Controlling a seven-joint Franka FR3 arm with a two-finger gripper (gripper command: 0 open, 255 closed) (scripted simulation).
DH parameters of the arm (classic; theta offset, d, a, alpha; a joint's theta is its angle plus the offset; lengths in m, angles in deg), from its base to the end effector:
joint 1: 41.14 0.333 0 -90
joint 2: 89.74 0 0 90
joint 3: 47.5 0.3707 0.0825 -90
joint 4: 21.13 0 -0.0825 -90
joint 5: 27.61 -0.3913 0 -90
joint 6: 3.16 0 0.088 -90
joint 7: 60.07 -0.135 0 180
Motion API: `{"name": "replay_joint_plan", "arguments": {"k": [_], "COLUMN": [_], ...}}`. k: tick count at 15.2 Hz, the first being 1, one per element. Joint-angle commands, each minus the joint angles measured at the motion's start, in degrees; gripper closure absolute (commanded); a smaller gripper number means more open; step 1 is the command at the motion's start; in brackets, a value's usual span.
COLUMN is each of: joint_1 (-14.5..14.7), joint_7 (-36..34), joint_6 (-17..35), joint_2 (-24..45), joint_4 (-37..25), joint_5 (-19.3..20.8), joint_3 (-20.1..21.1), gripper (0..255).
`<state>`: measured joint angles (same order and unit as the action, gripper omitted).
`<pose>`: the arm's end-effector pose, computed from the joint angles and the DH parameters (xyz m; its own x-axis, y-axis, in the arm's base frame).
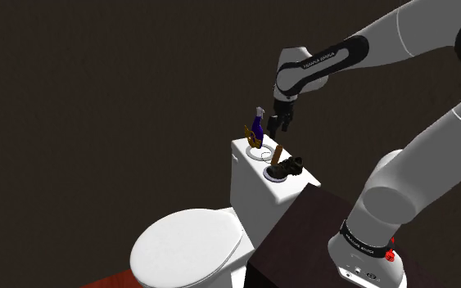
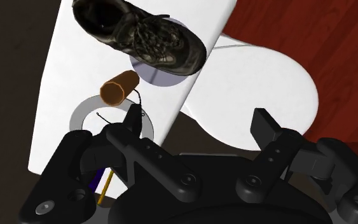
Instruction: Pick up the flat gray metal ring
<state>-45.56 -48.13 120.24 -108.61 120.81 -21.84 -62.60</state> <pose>0.3941 -0.1489 0.4265 0.9980 -0.0629 -0.0023 -0.0629 -0.9980 -0.0010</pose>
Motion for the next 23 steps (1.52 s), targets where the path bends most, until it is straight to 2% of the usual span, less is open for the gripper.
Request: {"name": "replay_joint_plan", "arguments": {"k": [1, 5, 11, 17, 23], "joint_1": [-0.2, -0.6, -2.6, -7.3, -12.7], "joint_7": [3.0, 8.7, 18.0, 26.0, 30.9], "joint_6": [2.9, 7.6, 12.2, 13.8, 12.9], "joint_2": [4.8, 13.7, 27.6, 41.4, 54.9], "joint_4": [-2.1, -6.1, -14.6, -25.8, -39.9], "joint_5": [-0.6, -3.3, -10.1, -16.6, -20.3], "joint_3": [-1.9, -4.6, -6.3, -4.8, -2.4], "gripper": [0, 0, 0, 0, 0]}}
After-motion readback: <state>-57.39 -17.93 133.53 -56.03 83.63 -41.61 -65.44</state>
